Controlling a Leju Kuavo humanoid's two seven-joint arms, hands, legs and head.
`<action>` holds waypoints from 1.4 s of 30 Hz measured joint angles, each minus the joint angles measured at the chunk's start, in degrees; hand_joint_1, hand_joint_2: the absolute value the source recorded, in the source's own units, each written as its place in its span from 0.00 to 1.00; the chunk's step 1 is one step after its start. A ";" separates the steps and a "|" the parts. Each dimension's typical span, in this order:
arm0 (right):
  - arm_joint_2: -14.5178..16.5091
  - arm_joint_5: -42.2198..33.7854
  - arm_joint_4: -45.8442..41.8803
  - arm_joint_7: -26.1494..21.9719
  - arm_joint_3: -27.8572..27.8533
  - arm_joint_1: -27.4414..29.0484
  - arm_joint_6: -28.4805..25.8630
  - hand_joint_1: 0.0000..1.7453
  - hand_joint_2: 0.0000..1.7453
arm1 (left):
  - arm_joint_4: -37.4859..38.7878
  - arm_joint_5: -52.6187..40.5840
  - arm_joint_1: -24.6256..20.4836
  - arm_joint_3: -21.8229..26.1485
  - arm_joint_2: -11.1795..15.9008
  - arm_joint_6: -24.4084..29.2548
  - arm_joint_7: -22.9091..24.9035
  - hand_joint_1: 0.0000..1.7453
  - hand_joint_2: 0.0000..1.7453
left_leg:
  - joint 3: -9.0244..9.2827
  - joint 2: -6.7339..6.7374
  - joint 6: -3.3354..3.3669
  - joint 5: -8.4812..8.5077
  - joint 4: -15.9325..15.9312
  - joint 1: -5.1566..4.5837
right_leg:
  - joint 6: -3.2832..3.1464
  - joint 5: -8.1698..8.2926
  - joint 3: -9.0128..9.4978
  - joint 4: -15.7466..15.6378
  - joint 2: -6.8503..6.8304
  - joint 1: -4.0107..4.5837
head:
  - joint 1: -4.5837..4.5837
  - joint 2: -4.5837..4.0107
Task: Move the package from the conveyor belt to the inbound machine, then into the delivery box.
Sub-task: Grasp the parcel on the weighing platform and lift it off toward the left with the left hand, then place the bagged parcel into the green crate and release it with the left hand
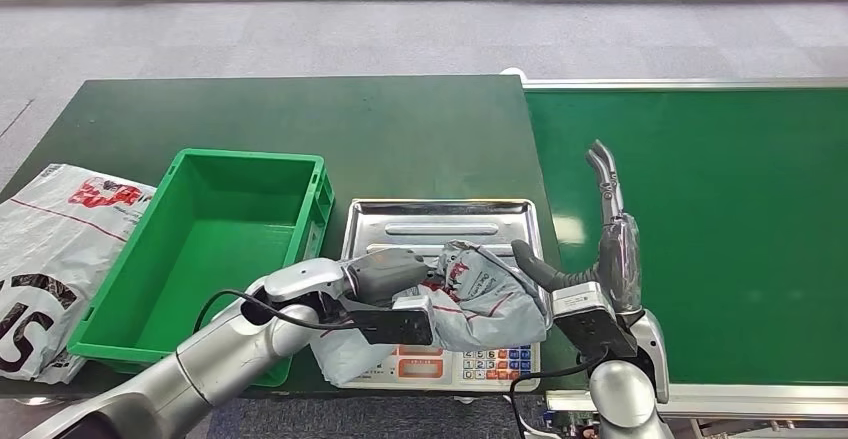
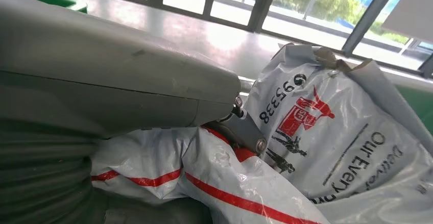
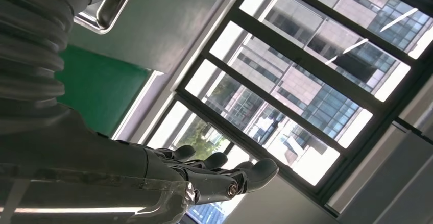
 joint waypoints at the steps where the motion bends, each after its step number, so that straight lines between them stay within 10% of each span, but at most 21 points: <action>1: 0.00 -0.11 0.00 -0.17 0.00 0.18 -0.02 0.00 1.00 | -0.78 -0.60 0.22 0.28 0.26 0.33 0.21 1.00 1.00 | 0.00 0.00 0.00 0.00 0.00 0.00 | 0.00 0.00 0.00 0.00 0.00 0.00 | 0.00 0.00; 27: 0.18 -0.49 -0.05 -2.49 0.00 4.49 1.50 0.00 1.00 | -16.56 -36.24 0.53 6.54 10.21 9.44 0.40 1.00 1.00 | -0.03 0.09 -0.01 0.00 -0.01 0.01 | 0.00 -0.01 -0.10 0.01 0.05 0.00 | 0.01 0.00; 36: 1.67 1.01 -3.88 -1.39 0.00 8.32 1.72 0.00 1.00 | -5.95 -54.64 -0.20 15.86 8.82 26.74 15.03 1.00 1.00 | -0.07 0.09 -0.01 0.00 -0.01 0.02 | 0.00 -0.01 -0.15 0.02 0.06 0.01 | 0.00 0.00; 42: 1.90 1.17 -5.64 -0.96 0.00 9.77 1.15 0.00 1.00 | 7.45 -55.86 -0.29 26.68 5.65 34.61 16.36 1.00 1.00 | -0.06 0.22 -0.01 0.00 -0.01 0.02 | -0.02 0.01 -0.19 0.02 0.23 0.01 | 0.01 0.00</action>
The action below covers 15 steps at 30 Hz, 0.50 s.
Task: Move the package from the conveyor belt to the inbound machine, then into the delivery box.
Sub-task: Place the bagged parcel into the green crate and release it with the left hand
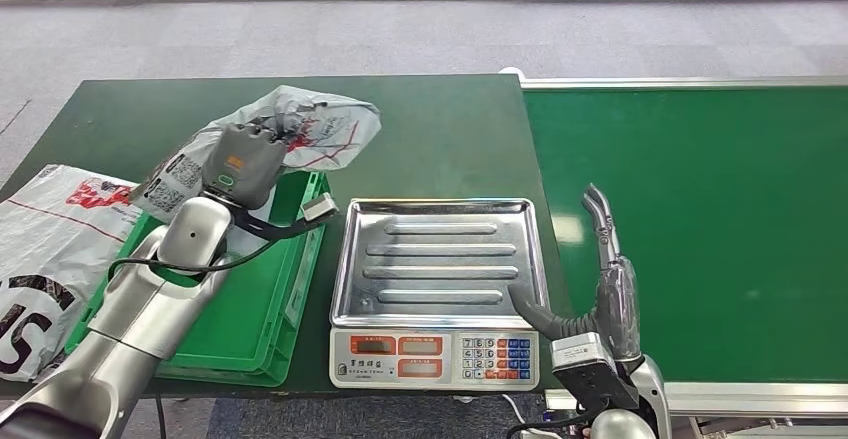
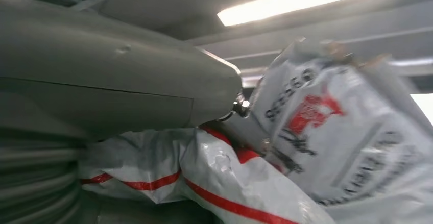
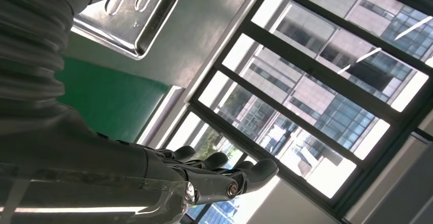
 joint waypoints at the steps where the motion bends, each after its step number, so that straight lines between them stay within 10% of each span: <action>1: 0.01 -0.03 -0.18 0.13 0.00 0.13 -0.04 0.00 1.00 | 2.20 -0.02 0.01 1.74 -0.48 0.75 0.02 1.00 1.00 | 0.00 0.01 0.00 0.00 0.00 0.00 | -0.01 0.01 -0.01 0.00 0.03 0.00 | 0.00 0.00; 12: 0.51 -0.03 -0.57 1.35 0.00 -0.60 0.81 0.00 1.00 | 14.44 0.22 1.25 12.63 -2.35 0.92 -0.65 0.98 1.00 | -0.07 0.01 -0.03 0.00 -0.01 0.01 | -0.02 0.00 -0.06 0.04 0.07 0.01 | 0.00 0.00; 15: 0.74 0.20 -0.57 1.45 0.00 -0.71 0.85 0.00 1.00 | 16.68 0.52 1.54 14.31 -2.36 1.80 -0.69 0.23 0.25 | -0.08 -0.02 -0.03 0.00 -0.01 0.02 | -0.02 0.00 -0.06 0.04 0.06 0.01 | 0.00 0.01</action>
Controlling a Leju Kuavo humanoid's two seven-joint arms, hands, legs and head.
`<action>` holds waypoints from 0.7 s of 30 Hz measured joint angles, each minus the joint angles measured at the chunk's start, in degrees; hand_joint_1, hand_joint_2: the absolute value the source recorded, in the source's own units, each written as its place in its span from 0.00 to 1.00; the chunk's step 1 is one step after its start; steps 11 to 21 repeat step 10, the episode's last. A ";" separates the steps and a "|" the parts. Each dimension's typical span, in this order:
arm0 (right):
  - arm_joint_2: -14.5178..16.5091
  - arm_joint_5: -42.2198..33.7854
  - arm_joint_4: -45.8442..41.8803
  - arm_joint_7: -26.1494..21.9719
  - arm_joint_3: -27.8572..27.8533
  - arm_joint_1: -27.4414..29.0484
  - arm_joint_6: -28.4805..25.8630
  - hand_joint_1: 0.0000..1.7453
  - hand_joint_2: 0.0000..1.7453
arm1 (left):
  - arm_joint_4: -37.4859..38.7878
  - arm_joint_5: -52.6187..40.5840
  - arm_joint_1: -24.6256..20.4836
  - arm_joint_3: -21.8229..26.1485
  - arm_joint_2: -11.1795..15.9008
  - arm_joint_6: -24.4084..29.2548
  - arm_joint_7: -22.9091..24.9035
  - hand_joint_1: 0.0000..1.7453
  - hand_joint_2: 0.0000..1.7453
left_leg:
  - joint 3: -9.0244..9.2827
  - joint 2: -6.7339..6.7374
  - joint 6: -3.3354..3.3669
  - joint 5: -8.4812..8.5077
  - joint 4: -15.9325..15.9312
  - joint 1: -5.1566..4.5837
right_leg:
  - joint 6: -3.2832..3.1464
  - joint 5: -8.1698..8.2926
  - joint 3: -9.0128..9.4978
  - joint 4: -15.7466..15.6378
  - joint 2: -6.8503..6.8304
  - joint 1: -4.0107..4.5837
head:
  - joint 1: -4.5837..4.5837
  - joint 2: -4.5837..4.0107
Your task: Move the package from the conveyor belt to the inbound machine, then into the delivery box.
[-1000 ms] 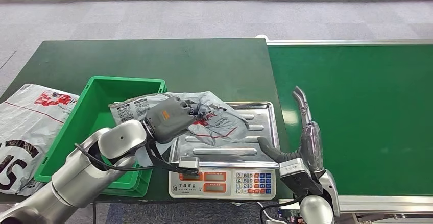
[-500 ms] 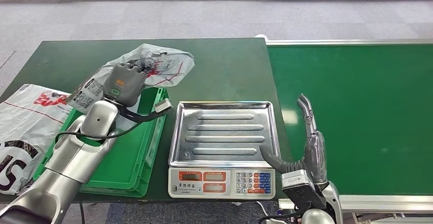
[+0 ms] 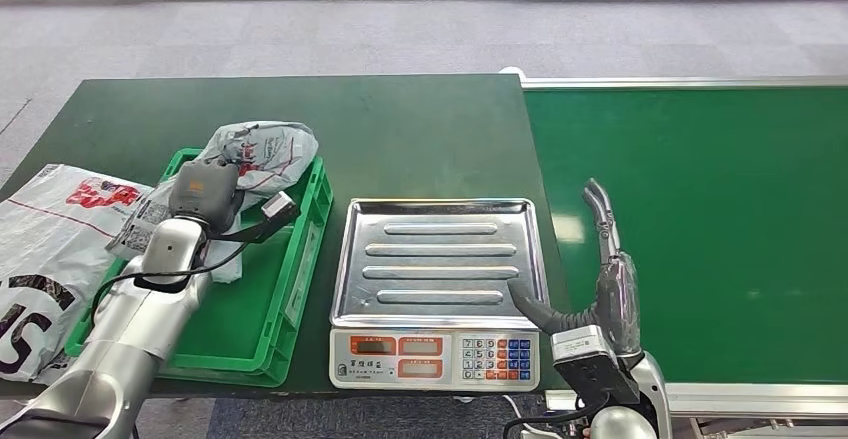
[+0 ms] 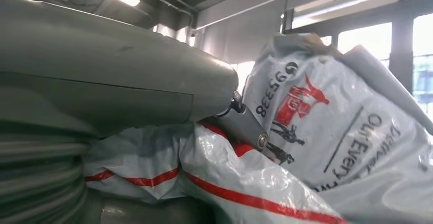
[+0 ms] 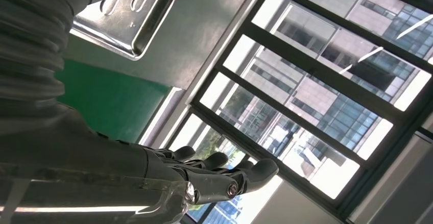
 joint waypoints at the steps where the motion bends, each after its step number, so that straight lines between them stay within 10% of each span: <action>1: 0.05 0.12 0.00 0.01 0.00 -0.02 0.01 0.00 1.00 | 0.47 0.51 0.24 0.59 -0.04 0.55 -0.17 0.00 0.00 | 0.00 0.01 0.00 0.00 0.00 0.00 | 0.00 0.00 0.00 0.00 0.00 0.00 | 0.00 0.00; 10: 0.16 1.69 0.00 0.36 0.00 -0.12 -0.75 0.00 1.00 | -7.48 26.26 6.95 8.34 -2.01 -2.46 -10.01 0.00 0.00 | -0.02 0.04 -0.02 -0.01 0.00 -0.01 | 0.00 0.00 -0.03 0.00 0.03 -0.01 | -0.01 -0.01; 21: 0.16 1.69 0.00 0.36 0.00 -0.12 -0.75 0.00 1.00 | -7.48 26.26 6.95 8.34 -2.01 -2.46 -10.01 0.00 0.00 | -0.02 0.04 -0.02 -0.01 0.00 -0.01 | 0.00 0.00 -0.03 0.00 0.03 -0.01 | -0.01 -0.01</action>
